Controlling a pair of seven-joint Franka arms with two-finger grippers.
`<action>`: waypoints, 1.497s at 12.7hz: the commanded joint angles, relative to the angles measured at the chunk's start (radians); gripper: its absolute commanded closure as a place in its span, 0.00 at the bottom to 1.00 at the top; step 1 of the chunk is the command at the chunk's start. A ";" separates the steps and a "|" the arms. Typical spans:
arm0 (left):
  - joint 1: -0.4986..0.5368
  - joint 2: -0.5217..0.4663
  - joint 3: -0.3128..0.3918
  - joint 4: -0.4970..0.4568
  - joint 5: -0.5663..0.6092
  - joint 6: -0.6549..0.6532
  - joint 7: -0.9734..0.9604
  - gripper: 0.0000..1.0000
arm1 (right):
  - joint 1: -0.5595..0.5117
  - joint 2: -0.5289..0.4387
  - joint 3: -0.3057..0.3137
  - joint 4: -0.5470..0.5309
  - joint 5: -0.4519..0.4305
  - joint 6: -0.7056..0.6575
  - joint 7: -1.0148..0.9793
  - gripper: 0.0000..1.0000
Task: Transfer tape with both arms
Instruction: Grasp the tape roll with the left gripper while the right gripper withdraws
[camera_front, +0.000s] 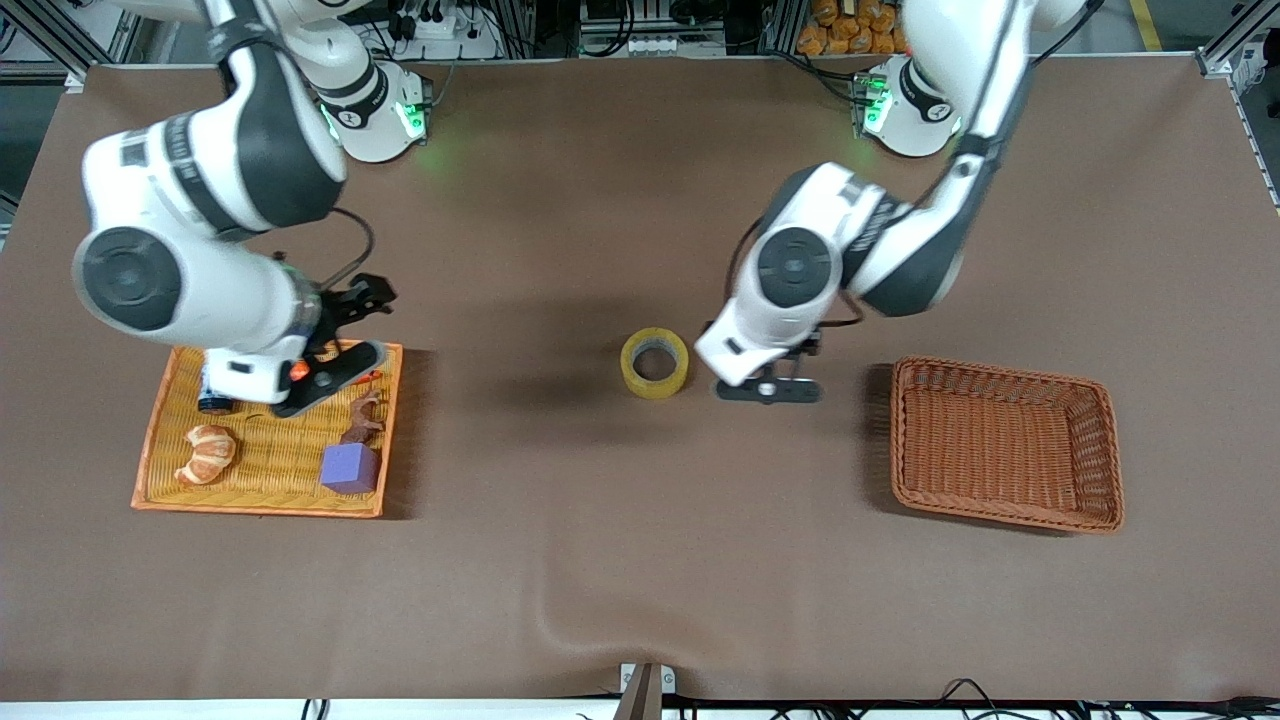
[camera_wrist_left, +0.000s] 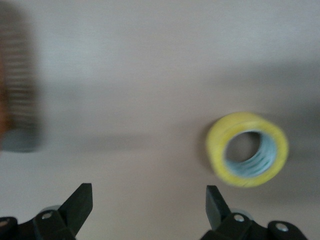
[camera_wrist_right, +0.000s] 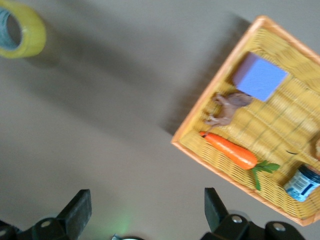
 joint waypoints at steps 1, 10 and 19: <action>-0.042 0.098 0.008 0.029 -0.007 0.093 -0.079 0.00 | -0.046 -0.040 0.021 -0.035 0.007 0.009 -0.004 0.00; -0.111 0.235 0.009 0.022 -0.008 0.230 -0.229 0.40 | -0.121 -0.242 0.025 -0.101 -0.010 -0.028 0.218 0.00; -0.010 0.062 0.027 0.016 0.010 0.073 -0.403 1.00 | -0.243 -0.323 0.131 -0.136 -0.039 -0.029 0.388 0.00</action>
